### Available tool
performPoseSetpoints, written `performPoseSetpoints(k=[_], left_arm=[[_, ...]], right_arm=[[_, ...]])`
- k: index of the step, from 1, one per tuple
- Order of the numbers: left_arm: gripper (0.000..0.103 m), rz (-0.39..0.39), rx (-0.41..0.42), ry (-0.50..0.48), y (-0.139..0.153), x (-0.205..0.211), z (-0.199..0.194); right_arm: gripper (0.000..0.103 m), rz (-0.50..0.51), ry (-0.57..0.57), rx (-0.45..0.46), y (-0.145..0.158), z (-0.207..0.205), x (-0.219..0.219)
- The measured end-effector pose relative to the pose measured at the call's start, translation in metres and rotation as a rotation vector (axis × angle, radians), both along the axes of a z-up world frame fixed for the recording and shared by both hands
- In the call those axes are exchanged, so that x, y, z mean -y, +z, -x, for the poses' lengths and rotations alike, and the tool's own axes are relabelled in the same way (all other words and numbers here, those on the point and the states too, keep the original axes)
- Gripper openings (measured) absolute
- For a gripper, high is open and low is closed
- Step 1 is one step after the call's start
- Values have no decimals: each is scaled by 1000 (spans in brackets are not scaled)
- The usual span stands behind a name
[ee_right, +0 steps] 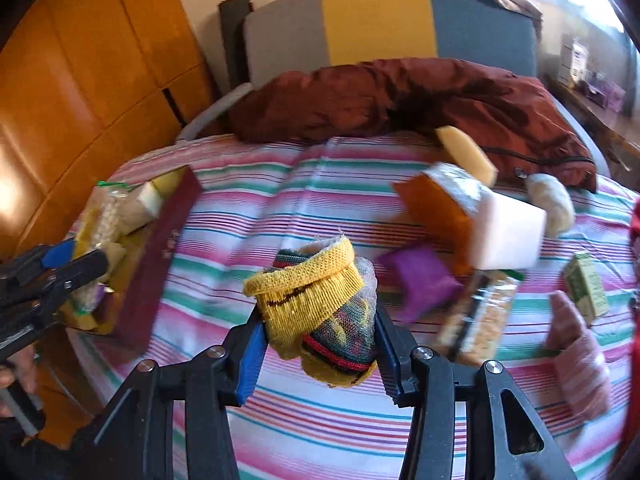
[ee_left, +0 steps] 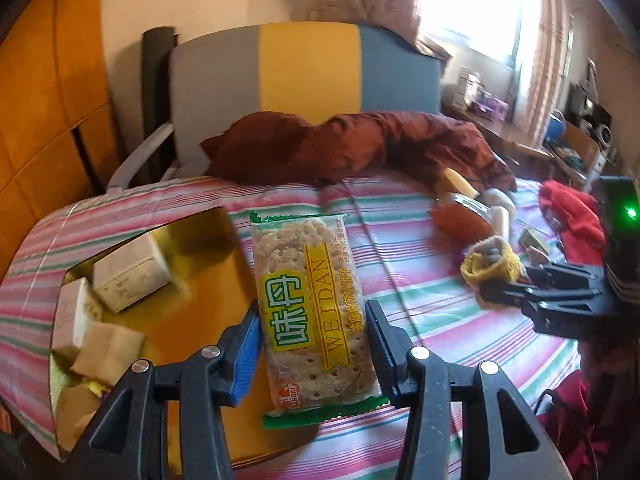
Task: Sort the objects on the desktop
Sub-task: 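Carry the WEIDAN pack and glove into the gold tray and open both tools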
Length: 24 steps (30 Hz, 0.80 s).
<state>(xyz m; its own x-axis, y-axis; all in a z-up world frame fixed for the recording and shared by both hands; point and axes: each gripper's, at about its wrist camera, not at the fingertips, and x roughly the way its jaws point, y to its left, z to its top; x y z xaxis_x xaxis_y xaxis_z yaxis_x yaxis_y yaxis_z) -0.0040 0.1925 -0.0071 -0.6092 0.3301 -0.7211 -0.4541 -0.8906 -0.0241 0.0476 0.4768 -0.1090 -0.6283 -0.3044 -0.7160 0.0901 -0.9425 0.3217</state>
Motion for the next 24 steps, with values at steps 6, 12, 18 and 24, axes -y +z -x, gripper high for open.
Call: performPoseSetpoints(k=[6,12,18,24], left_arm=[[49,-25,18,77,-5,36,9],[49,-74,75,144,-16,75,17],[49,-164,134,218,-26,123,27],[49,-225,181,281,-34,165,43]], right_arm=[[49,56,72,-25,14,-2,45],[49,95,143,-24,19,-2,90],[49,129,230,-18,23,-1,136],[49,142,291,-18,28,3,170]])
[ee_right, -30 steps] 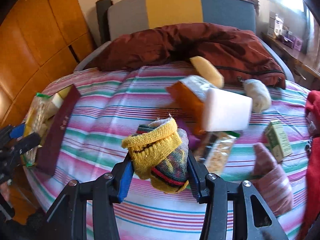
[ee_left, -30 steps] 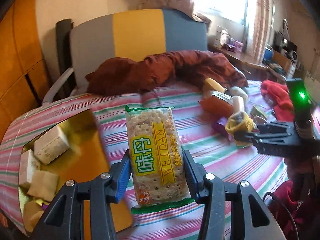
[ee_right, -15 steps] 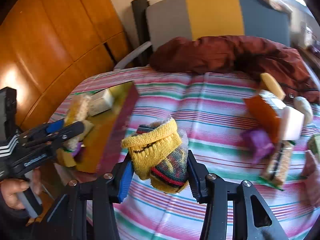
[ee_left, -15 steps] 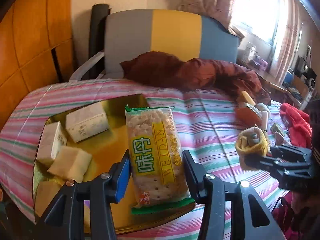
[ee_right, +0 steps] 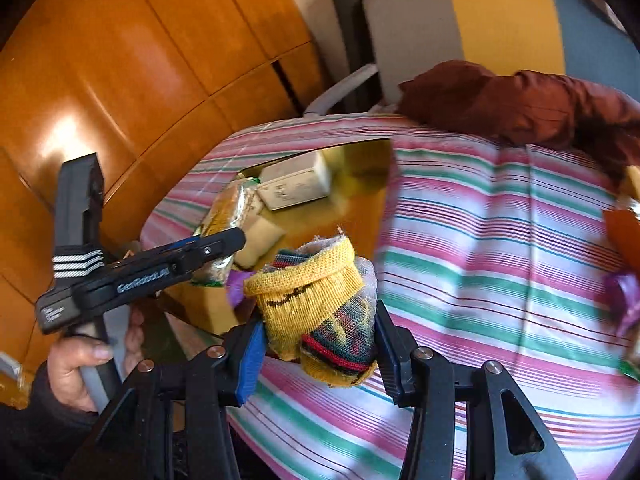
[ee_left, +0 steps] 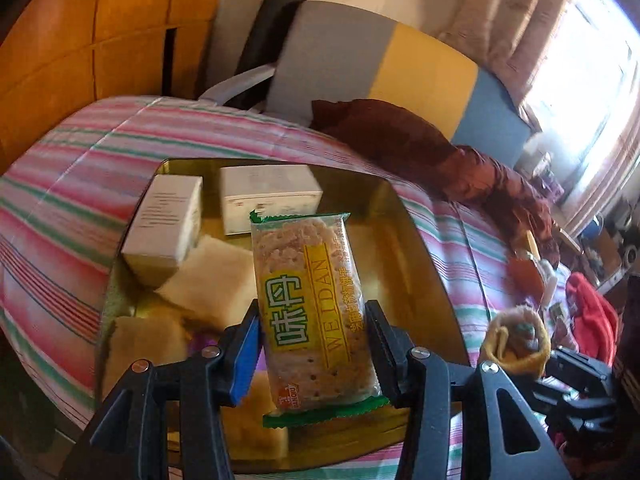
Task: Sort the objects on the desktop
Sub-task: 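Carry the WEIDAN pack and glove into the gold tray and open both tools, then move both tools back over the remaining items on the bed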
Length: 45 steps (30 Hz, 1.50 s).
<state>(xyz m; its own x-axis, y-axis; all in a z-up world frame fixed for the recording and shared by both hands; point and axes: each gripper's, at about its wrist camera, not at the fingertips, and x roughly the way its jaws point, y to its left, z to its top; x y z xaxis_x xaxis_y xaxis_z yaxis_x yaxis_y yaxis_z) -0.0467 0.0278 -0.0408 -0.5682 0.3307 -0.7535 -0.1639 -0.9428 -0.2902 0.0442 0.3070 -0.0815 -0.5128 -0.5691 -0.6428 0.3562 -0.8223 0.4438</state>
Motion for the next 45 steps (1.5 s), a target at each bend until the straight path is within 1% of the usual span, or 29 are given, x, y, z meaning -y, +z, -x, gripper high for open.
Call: performPoseSetpoints(k=[3,6,8,9,10,11,12,15,16,17,19,23,26,30,34,40,45], left_arm=[[50,-30,12,11,1,12,13],[50,-74,6,24,5,18,30],[50,-75,12,33,5,18,44],[50,-57,18,45,4,16,53],[51,-51,25,46,3,16,59],[52,-58,35,51,2,16,63],[55,-81,58,59,0,19,68],[59,-120,75,86,-1,30,70],[59,-120,74,98,-2,34,68],[59,-121,71,112,-2,38,67],[59,-124,68,150,-3,49,60],[59,-109,43,174,-1,58,43],[59,-111,20,157,3,54,30],[59,-82,-6,100,6,37,16],[59,-86,0,55,5,25,9],[59,-87,-4,16,10,13,0],[59,-85,-5,-29,14,-2,-6]], right_arm=[[49,-9,19,2,1,5,12],[49,-27,26,-2,4,14,27],[49,-30,25,-7,6,23,35],[50,-33,22,-8,7,28,40],[53,-35,15,-11,8,33,46],[55,-37,2,-14,8,38,51],[61,-26,2,-7,7,43,55],[65,17,13,20,3,47,62],[68,27,19,27,1,47,64],[69,31,24,32,-1,46,67],[69,24,38,44,-6,44,71],[70,31,42,76,-13,39,68],[72,19,29,76,-16,33,65],[75,-13,3,60,-14,28,60],[77,-52,-32,29,-10,19,52],[78,-72,-105,1,-5,9,25],[80,-68,-188,0,-4,3,-10]])
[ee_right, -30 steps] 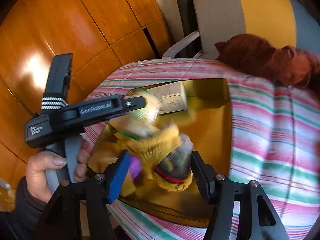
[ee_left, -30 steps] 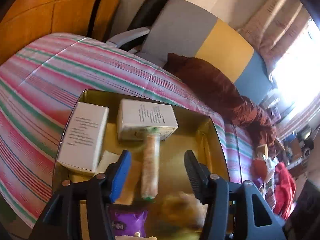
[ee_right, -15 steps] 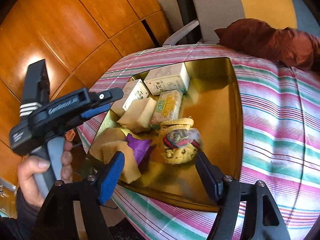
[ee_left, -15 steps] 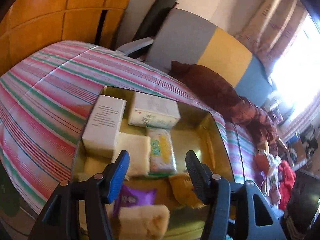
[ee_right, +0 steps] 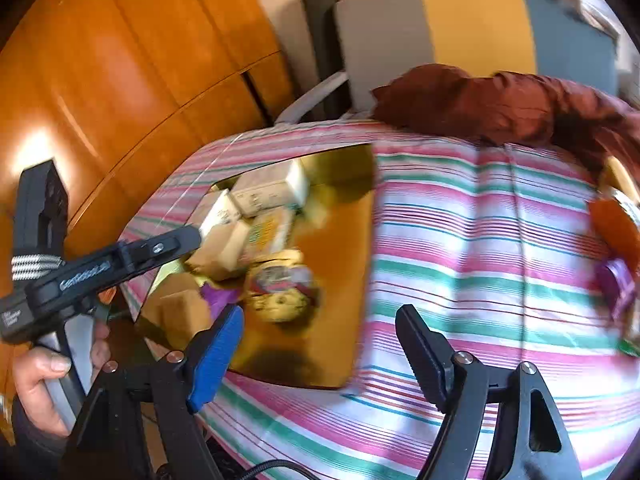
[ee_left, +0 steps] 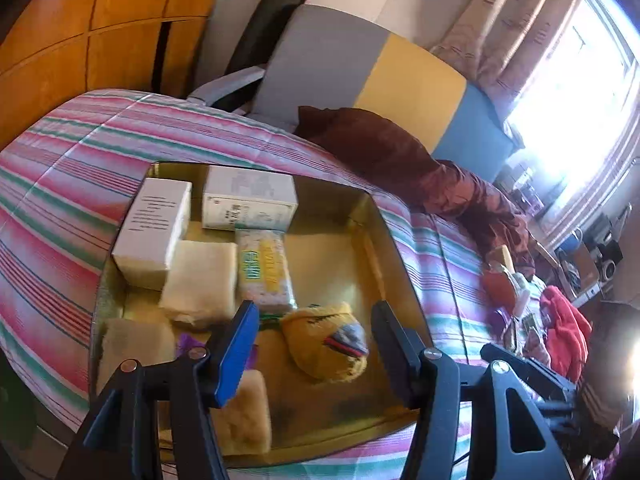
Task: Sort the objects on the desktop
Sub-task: 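Move both tools back over the remaining items on the bed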
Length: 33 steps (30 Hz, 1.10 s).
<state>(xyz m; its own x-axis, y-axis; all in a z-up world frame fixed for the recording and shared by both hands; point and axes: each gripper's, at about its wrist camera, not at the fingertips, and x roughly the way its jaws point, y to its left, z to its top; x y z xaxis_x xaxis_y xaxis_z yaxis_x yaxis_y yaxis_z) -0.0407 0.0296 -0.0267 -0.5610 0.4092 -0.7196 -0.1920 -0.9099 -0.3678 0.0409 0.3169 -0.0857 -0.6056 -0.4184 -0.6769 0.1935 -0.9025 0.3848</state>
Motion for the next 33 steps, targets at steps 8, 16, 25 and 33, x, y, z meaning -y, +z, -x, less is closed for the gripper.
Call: performPoseSetpoints(k=[8,16,25,33], left_arm=[[59,12,9,-101,2,-35,-8],[59,32,24,-226,1,-76,-18],[59,67,49,-308,-5,-111,-24],[59,101,70,-355,-11,-135,-23]], right_arm=[[82,34,-171,43,-11,-11,-73],[88,43,-338,59,-13,-19,-149],[95,191,-537,66,-10,-13,-260],[103,473,-631,112,-39,10,-321]])
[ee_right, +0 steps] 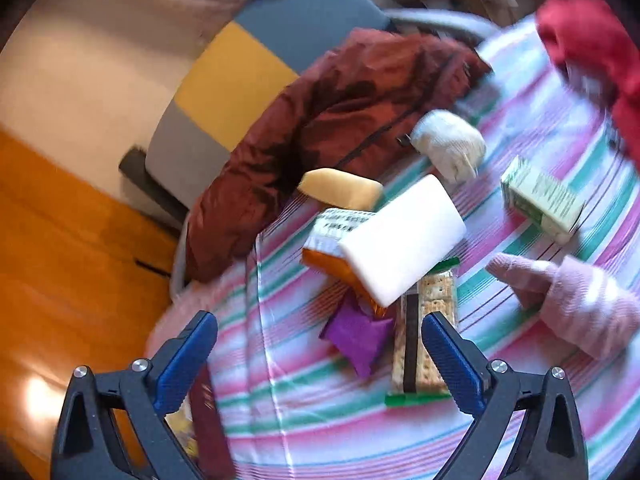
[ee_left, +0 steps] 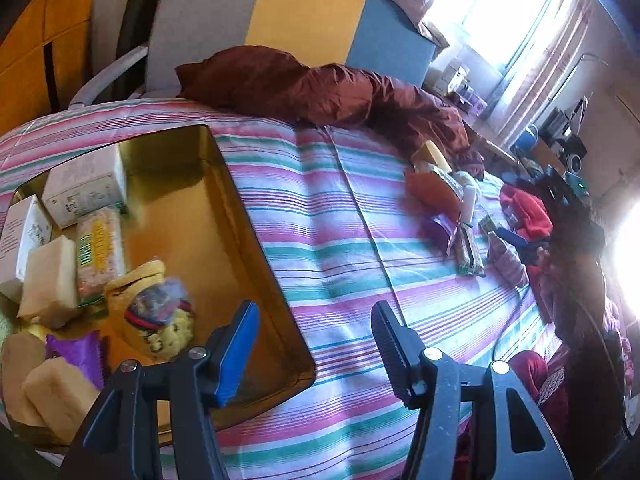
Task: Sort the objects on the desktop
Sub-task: 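Move both tools back over the remaining items on the bed, then grasp the white rectangular block with the right tool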
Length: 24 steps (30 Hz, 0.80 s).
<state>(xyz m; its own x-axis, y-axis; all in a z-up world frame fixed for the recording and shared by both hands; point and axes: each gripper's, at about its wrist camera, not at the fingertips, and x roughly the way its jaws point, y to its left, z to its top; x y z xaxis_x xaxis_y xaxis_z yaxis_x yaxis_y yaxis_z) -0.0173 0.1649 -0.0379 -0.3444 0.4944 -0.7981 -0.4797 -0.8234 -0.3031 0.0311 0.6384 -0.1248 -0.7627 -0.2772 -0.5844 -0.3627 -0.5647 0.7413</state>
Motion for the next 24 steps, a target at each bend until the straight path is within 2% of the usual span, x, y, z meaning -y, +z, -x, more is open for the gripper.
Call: performPoseSetpoints(k=[4,11,20,21,23,24], left_arm=[[59,19,10,-24,-3,-13,1],[59,44,27,-64,-9,-37,5],[59,61,45,-127,-14,-79,10],[59,61,46,-134,-14,-82,10],[59,59,47,-158,-14,-94,10],[59,57,47,-169,-14,-100,10]], right_arm=[[103,78,-34,19,-21,14,-18],[103,109,-51,35,-41,34,-39],[103,208,-62,27,-67,50,-50],[101,210,-66,29,-69,50,-51],[88,188,-51,43,-70,52,-51],[76,171,-40,54,-69,53,-49]])
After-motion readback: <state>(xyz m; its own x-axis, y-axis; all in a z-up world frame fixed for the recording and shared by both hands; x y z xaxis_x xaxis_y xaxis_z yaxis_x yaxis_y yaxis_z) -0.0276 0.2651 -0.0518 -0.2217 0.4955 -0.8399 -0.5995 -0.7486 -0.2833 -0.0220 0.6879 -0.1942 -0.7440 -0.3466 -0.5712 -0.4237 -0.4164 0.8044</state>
